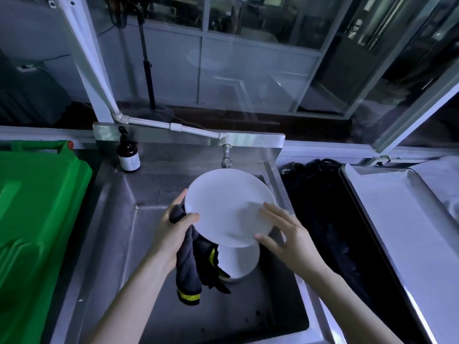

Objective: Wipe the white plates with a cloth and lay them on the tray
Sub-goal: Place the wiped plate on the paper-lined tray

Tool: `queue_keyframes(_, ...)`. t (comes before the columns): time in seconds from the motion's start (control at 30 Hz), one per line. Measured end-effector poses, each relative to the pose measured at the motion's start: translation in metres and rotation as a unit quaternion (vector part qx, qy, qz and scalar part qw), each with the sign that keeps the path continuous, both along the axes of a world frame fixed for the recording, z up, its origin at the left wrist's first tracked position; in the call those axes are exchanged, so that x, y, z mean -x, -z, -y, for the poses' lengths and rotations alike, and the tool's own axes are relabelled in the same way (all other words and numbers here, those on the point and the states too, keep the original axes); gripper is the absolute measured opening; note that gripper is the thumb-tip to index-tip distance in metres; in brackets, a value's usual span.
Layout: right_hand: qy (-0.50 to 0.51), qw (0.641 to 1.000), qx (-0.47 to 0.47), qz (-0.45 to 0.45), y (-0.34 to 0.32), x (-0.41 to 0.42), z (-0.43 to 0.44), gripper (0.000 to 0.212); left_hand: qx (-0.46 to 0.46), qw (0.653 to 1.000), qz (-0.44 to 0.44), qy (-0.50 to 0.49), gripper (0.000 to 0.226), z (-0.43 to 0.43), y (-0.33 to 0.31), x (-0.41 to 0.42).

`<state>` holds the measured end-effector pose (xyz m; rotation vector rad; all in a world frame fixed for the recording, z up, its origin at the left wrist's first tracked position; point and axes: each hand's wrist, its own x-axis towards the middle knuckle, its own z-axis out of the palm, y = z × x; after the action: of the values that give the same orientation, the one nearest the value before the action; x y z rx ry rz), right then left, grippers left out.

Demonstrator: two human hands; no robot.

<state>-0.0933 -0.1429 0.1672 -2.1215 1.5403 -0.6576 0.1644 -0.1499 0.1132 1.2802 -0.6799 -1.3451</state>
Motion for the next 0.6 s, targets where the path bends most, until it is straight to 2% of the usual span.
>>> queue_keyframes(0.13, 0.146, 0.985, 0.022, 0.085, 0.002, 0.031, 0.005, 0.062, 0.022, 1.0, -0.004, 0.02, 0.068, 0.006, -0.006, 0.04)
queue_keyframes(0.23, 0.25, 0.955, -0.041, 0.154, -0.002, 0.07, 0.014, 0.045, 0.041, 0.998, 0.005, 0.049, 0.07, 0.013, -0.012, 0.082)
queue_keyframes(0.3, 0.273, 0.944, -0.045, 0.176, 0.0, 0.105, 0.016, 0.026, 0.057, 0.996, 0.021, 0.062, 0.068, 0.017, -0.018, 0.116)
queue_keyframes(0.4, 0.291, 0.93, -0.059, 0.218, 0.001, 0.165, 0.018, 0.031, 0.076, 0.993, 0.047, 0.074, 0.06, 0.027, -0.023, 0.173)
queue_keyframes(0.53, 0.303, 0.913, -0.068, 0.262, 0.005, 0.253, 0.021, 0.017, 0.077, 0.984, 0.049, 0.151, 0.057, 0.047, -0.031, 0.253)
queue_keyframes(0.6, 0.317, 0.904, -0.067, 0.28, 0.006, 0.299, 0.021, 0.023, 0.072, 0.979, 0.051, 0.181, 0.053, 0.06, -0.031, 0.297)
